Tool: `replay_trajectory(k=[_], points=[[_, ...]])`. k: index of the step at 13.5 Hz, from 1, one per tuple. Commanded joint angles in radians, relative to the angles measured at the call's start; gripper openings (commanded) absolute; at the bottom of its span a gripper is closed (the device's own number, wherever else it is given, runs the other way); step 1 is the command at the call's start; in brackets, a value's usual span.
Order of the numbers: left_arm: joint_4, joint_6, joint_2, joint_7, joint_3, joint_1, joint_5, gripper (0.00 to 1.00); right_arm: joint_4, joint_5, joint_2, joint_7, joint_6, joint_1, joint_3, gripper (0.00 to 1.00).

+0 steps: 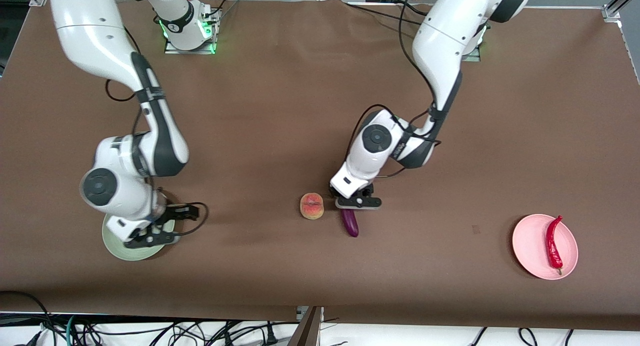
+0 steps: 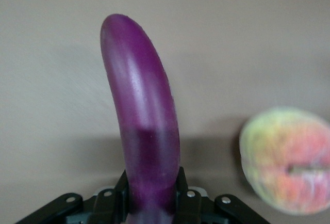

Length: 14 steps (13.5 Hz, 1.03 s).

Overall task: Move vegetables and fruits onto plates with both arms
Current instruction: 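Grasp the eggplant with the left gripper while the right gripper releases the pomegranate, then lower the eggplant onto the pink plate while the right gripper grasps the peach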

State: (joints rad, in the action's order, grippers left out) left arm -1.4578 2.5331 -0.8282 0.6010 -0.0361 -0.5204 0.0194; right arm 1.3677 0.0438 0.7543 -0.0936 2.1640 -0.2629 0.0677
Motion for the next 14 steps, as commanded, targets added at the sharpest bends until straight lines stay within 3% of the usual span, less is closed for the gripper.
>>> replay_trajectory(k=[1, 3, 5, 6, 10, 14], points=[[-0.019, -0.114, 0.116, -0.047, -0.007, 0.109, -0.015, 0.04, -0.016, 0.007, 0.003, -0.18, -0.006, -0.093, 0.003, 0.99], [-0.006, -0.242, 0.165, -0.18, -0.007, 0.204, -0.015, 0.05, -0.035, 0.005, 0.02, -0.286, 0.017, -0.171, 0.001, 1.0], [0.002, -0.289, 0.182, -0.307, -0.005, 0.291, -0.015, 0.08, -0.041, 0.007, 0.036, -0.388, 0.077, -0.229, 0.001, 1.0], [0.004, -0.297, 0.185, -0.364, 0.002, 0.34, -0.016, 0.18, -0.042, 0.005, 0.046, -0.421, 0.107, -0.261, 0.001, 0.99], [0.039, -0.262, 0.143, -0.68, 0.012, 0.544, -0.1, 0.16, -0.048, 0.004, 0.098, -0.572, 0.253, -0.375, 0.003, 1.0], [0.065, -0.231, 0.086, -0.819, 0.021, 0.629, -0.257, 0.17, -0.113, 0.001, 0.155, -0.627, 0.276, -0.42, 0.003, 0.99]])
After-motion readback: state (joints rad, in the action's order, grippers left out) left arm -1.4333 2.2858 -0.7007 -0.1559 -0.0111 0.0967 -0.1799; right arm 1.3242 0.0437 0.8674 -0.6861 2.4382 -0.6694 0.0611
